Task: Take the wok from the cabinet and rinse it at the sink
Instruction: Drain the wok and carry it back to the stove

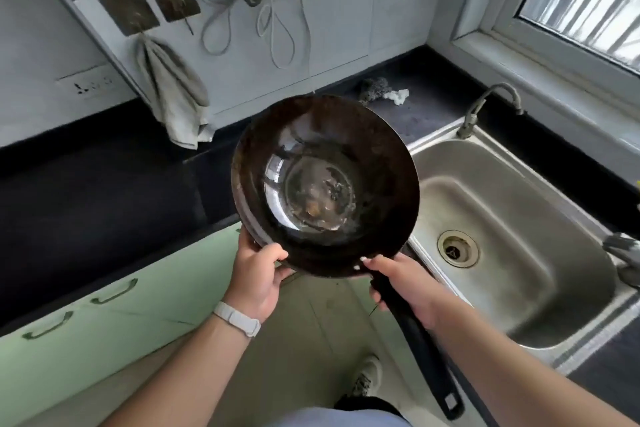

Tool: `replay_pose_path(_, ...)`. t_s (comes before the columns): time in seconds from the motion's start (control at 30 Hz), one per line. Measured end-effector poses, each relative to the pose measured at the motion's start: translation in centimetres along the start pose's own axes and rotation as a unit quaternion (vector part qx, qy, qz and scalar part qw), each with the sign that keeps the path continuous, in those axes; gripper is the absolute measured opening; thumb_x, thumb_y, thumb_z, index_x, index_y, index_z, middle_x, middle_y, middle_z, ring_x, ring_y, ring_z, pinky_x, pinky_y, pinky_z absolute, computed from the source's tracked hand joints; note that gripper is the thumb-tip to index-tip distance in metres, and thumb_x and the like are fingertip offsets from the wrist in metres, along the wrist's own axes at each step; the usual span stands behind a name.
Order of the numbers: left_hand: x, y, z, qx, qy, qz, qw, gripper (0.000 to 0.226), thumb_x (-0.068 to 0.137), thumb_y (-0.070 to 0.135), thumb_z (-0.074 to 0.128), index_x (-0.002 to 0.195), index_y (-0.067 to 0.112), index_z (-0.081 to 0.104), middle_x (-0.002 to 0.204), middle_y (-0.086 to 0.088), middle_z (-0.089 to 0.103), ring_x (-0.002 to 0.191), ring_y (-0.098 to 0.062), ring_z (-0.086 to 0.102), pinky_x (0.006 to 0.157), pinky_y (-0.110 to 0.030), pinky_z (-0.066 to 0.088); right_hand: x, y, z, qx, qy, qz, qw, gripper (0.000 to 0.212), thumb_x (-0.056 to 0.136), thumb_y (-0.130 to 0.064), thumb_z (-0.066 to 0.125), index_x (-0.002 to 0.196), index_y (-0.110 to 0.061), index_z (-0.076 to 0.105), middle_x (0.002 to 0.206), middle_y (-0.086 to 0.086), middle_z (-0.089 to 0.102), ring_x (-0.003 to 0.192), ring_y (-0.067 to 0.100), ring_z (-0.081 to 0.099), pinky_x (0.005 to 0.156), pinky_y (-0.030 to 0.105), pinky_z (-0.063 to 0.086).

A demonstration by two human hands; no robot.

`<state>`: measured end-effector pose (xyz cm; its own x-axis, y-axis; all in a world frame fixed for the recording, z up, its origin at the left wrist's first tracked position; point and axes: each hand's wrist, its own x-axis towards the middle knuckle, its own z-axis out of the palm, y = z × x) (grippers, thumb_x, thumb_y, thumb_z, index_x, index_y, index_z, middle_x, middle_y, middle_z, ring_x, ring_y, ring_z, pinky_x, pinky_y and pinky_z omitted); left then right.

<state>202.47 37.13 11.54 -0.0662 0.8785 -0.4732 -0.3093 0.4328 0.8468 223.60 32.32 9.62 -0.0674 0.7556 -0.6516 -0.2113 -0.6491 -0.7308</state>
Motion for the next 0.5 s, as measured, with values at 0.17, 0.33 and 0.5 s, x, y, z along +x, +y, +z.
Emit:
replay_pose_path(0.17, -1.6, 1.6, -8.0, -0.036, 0.033, 0.016, 0.999, 0.056, 0.087, -0.023, 0.036, 0.109, 0.022, 0.061, 0.093, -0.003, 0.063, 0.080, -0.019, 0.055, 0.066, -0.030, 0.054, -1.2, 0.1, 7.8, -0.041, -0.013, -0.027, 0.999, 0.006, 0.101, -0.008, 0.052, 0.096, -0.005, 0.054, 0.065, 0.005, 0.074, 0.039, 0.016, 0.049, 0.037, 0.021, 0.039)
replay_pose_path(0.33, -4.6, 3.4, -17.7, -0.030, 0.085, 0.067, 0.994, 0.044, 0.082, -0.012, 0.051, 0.106, 0.023, 0.062, 0.098, -0.002, 0.067, 0.090, -0.021, 0.060, 0.078, -0.036, 0.053, -3.0, 1.6, 17.1, -0.089, -0.026, -0.047, 0.995, 0.011, 0.100, -0.007, 0.052, 0.090, -0.005, 0.055, 0.057, 0.001, 0.070, 0.037, 0.018, 0.048, 0.035, 0.022, 0.037)
replay_pose_path(0.5, -8.3, 5.0, -28.2, -0.039, 0.130, 0.095, 0.986, 0.048, 0.072, 0.000, 0.056, 0.112, 0.026, 0.063, 0.099, 0.000, 0.070, 0.096, -0.023, 0.063, 0.076, -0.037, 0.055, -4.5, 4.4, 26.9, -0.137, -0.054, -0.041, 0.988, 0.009, 0.099, -0.009, 0.054, 0.097, -0.001, 0.056, 0.055, 0.005, 0.067, 0.037, 0.018, 0.049, 0.036, 0.022, 0.039)
